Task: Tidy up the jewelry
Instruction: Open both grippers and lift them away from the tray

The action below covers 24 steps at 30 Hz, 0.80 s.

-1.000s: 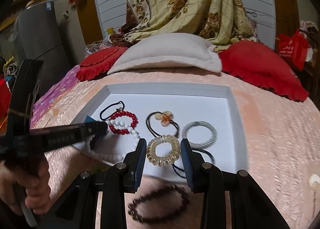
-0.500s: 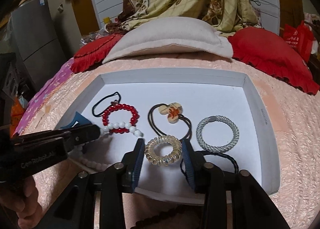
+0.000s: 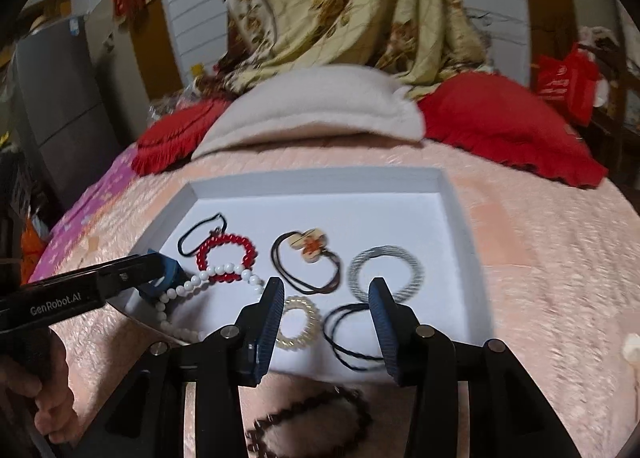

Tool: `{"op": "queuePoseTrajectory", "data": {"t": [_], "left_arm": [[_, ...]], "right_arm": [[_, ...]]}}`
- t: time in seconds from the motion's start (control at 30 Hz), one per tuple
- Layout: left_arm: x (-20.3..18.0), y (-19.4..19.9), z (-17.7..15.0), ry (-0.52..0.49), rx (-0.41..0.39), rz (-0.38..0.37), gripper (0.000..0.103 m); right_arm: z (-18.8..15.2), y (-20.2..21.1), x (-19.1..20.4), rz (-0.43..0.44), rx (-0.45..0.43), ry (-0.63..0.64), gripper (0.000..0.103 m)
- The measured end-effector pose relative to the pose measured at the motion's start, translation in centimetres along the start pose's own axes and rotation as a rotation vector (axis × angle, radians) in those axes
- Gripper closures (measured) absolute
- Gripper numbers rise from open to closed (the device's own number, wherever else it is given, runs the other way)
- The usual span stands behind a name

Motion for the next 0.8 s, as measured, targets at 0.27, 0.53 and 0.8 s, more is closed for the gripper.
{"op": "queuePoseTrajectory", "data": {"t": [0.27, 0.53, 0.8], "left_arm": [[1.2, 3.3, -4.9, -0.082, 0.028, -0.019, 0.053], [-2.2, 1.3, -9.4, -0.239, 0.124, -0.026, 0.053], [-2.0, 0.2, -9.1, -0.247, 0.13, -0.025, 0.053]], "right_arm": [[-4.6, 5.8, -3.8, -0.168, 0.023, -0.087, 0.047], [-9.3, 5.0, -6.5, -0.211, 0.14, -0.173, 0.047], [-9.4, 4.5, -6.3, -0.215, 0.149, -0.142, 0.046]]}}
Point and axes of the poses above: each gripper's, at about its wrist camera, not at the fingertips, and y roughly against the way its jaws point, x to its left, z to its top, the point moved 5 cm from there along -y, roughly the way its jaws point, and after that the axes turned 2 degrees about y, right-handed, at the moved point
